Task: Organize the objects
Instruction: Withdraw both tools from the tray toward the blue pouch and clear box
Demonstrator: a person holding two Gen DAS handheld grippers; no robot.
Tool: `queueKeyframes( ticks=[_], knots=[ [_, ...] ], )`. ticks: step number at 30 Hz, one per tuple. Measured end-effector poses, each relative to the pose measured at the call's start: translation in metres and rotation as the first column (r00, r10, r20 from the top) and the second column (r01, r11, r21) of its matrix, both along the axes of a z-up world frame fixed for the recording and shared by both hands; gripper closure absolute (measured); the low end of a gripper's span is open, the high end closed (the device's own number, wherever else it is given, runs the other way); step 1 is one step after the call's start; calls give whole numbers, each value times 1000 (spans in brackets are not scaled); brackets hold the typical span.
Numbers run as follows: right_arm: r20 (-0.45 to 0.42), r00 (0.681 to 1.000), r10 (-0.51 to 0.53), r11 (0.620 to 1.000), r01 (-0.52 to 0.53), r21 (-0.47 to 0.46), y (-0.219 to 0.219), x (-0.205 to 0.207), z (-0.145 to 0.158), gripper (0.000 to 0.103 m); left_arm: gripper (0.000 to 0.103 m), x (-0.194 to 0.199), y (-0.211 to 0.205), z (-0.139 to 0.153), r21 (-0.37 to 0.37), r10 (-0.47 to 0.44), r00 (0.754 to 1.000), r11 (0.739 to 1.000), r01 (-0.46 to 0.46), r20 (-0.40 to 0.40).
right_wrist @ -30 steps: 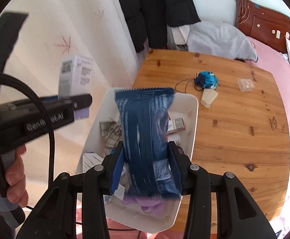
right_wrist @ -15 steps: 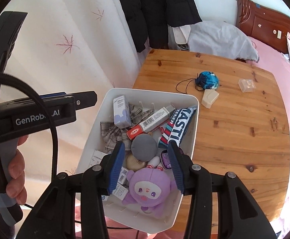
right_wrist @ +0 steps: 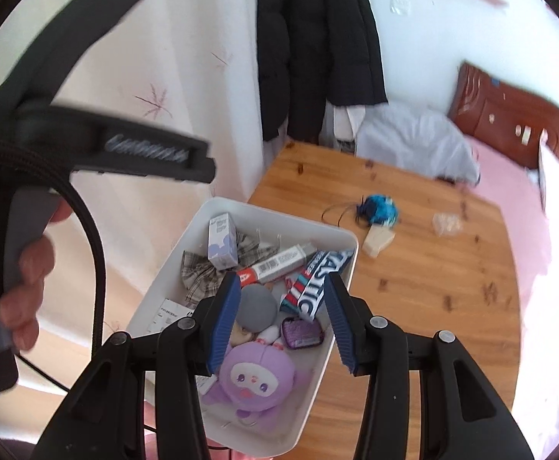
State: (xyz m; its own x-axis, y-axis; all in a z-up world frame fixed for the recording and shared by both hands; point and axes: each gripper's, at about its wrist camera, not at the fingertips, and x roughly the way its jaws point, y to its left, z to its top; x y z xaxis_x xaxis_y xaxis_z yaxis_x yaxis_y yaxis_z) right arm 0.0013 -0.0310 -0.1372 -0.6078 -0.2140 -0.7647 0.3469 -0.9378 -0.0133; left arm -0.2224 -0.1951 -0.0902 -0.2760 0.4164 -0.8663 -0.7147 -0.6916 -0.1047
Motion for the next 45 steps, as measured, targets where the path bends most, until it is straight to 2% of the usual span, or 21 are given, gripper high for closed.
queueKeyframes(
  ticks=[3,10,17,19,23,32,36,40,45],
  knots=[
    [-52,998,28,1000,-27,15,-1,6,4,45,35,-1,5,8,2,4,1000,1000,-4,-15],
    [-124,989,77,997,-75,17,6,5,8,44,34,5,28,23,-3,-14,999,1000,14,-43],
    [-118,991,67,997,-70,-19,29,-12,3,44,33,18,70,27,-34,-72,995,997,70,-71],
    [-115,992,49,998,-53,-29,39,-18,2,44,28,21,83,27,-43,-85,993,996,82,-79],
    [-93,996,-3,999,-2,-52,68,-37,-6,43,25,27,113,23,-70,-114,989,992,108,-90],
    [17,992,-123,991,123,-52,150,-94,-46,41,23,30,187,-5,-132,-143,989,982,136,-45],
    [60,987,-150,986,153,-67,181,-121,-59,41,21,29,218,-22,-147,-148,989,978,147,2],
    [85,982,-169,983,174,-55,209,-154,-73,40,20,28,249,-44,-177,-161,986,970,167,47],
    [123,974,-191,976,202,-84,240,-194,-93,40,19,25,288,-83,-234,-188,977,950,206,97]
  ],
)
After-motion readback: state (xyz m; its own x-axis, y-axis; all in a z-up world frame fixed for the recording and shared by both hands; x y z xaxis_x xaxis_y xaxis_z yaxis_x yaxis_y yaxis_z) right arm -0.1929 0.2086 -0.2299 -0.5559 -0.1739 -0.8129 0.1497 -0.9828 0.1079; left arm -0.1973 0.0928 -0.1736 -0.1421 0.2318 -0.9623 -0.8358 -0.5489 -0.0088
